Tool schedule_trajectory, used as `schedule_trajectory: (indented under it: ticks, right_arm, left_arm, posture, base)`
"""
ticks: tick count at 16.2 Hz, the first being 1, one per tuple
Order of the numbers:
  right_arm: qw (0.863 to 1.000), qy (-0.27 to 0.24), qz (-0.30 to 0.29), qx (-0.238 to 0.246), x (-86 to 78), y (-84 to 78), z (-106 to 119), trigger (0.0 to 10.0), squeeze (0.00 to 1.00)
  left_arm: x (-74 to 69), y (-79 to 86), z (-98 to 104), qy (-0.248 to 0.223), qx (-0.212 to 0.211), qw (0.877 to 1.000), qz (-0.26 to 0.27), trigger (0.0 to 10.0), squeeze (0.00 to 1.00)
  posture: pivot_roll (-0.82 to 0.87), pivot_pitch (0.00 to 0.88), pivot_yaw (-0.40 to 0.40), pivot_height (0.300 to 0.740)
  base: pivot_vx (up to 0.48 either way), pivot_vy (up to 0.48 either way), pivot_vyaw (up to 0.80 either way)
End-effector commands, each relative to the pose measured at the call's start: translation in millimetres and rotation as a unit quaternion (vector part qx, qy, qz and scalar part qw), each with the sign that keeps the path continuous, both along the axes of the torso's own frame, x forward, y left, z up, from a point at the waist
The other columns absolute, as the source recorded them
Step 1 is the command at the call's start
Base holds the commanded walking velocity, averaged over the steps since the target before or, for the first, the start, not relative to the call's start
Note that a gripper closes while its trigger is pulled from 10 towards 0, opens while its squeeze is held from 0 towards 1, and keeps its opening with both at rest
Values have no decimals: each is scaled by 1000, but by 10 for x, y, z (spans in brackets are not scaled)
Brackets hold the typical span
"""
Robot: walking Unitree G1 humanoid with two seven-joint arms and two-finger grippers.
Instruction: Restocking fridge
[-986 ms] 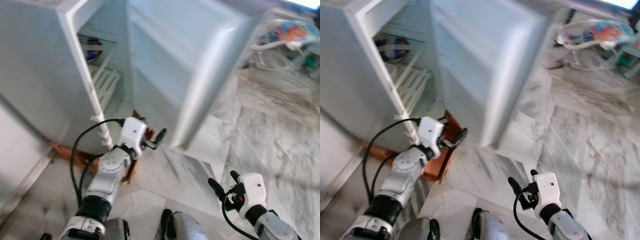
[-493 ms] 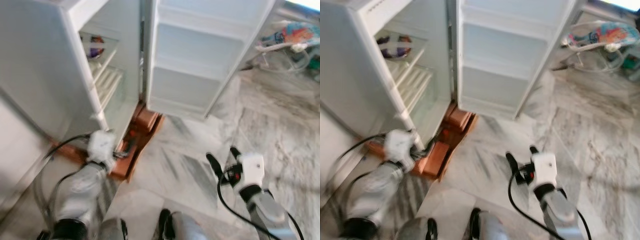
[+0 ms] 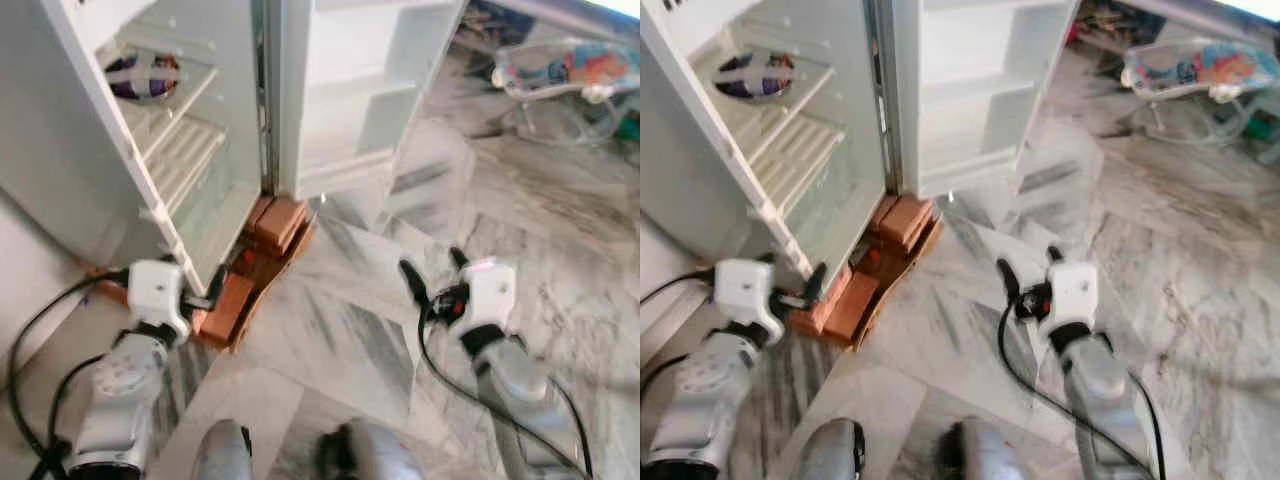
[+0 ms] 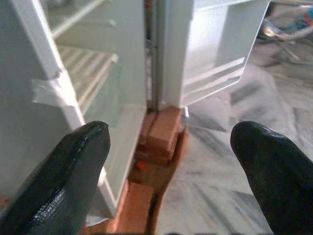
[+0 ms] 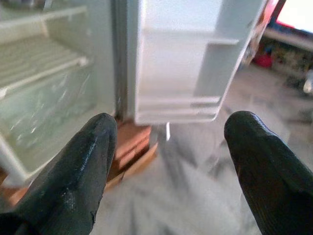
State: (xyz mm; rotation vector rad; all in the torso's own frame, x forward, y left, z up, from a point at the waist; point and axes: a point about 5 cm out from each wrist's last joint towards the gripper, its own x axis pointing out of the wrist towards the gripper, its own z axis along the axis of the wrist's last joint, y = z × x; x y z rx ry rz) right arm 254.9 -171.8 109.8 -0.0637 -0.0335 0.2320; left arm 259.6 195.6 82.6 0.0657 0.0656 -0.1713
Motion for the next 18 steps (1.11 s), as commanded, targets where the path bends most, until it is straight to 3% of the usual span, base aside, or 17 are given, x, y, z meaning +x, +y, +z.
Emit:
schedule_trajectory:
  ticks: [1,5,12,18]
  right_arm:
    - [999,-10,-42,-1,63,-102,57,10000,0]
    - [999,6,-35,9,40,106,-54,10000,0]
    - [999,19,-34,22,57,228,-183,10000,0]
    - [998,-2,-57,17,128,136,-116,10000,0]
  left_arm:
    - [-45,-165,5,0,-11,1000,-25,10000,0]
    - [-63,-319,-70,17,-27,999,-35,10000,0]
    - [-39,-328,-135,35,-46,998,-33,10000,0]
    - [44,-312,-89,30,-49,998,-30,10000,0]
  posture:
    - [66,190,-79,740]
    - [59,157,-86,740]
    - [49,140,-94,740]
    - [37,139,-76,740]
  base:
    - [0,-439,0]
    - [211,-397,-600]
    - [380,-225,-800]
    - [450,0,-800]
